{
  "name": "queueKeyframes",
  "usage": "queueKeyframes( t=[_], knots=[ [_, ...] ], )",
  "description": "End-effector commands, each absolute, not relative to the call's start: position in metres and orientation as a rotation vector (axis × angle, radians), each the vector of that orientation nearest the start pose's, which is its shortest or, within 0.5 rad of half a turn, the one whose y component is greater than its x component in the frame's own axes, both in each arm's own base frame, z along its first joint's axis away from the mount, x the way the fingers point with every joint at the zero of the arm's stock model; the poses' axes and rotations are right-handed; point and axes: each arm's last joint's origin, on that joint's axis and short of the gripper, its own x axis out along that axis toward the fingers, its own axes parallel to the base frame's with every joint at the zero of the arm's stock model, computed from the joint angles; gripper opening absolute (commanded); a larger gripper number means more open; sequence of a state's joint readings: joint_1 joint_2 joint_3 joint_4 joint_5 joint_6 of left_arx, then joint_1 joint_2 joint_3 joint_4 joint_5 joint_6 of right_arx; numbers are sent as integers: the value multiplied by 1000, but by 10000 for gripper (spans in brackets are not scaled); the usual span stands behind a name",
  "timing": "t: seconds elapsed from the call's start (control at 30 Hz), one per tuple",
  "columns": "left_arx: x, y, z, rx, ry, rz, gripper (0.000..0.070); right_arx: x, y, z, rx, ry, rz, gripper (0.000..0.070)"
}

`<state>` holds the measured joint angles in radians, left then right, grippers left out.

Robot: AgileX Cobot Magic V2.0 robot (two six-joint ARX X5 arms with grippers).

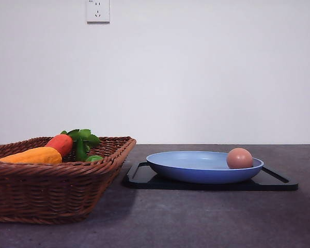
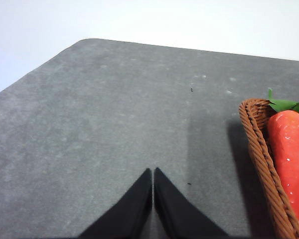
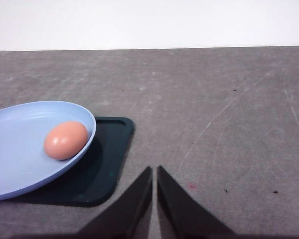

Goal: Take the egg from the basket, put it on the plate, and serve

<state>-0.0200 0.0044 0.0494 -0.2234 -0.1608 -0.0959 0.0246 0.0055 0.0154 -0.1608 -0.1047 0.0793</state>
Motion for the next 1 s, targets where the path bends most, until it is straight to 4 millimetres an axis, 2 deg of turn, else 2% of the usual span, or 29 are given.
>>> queueKeyframes(
  t=[0.0,0.97],
  knots=[
    [94,3,149,-77,207,156,0,96,5,151,98,157,120,0],
    [94,3,149,-78,208,156,0,96,5,151,98,157,120,0]
  ],
)
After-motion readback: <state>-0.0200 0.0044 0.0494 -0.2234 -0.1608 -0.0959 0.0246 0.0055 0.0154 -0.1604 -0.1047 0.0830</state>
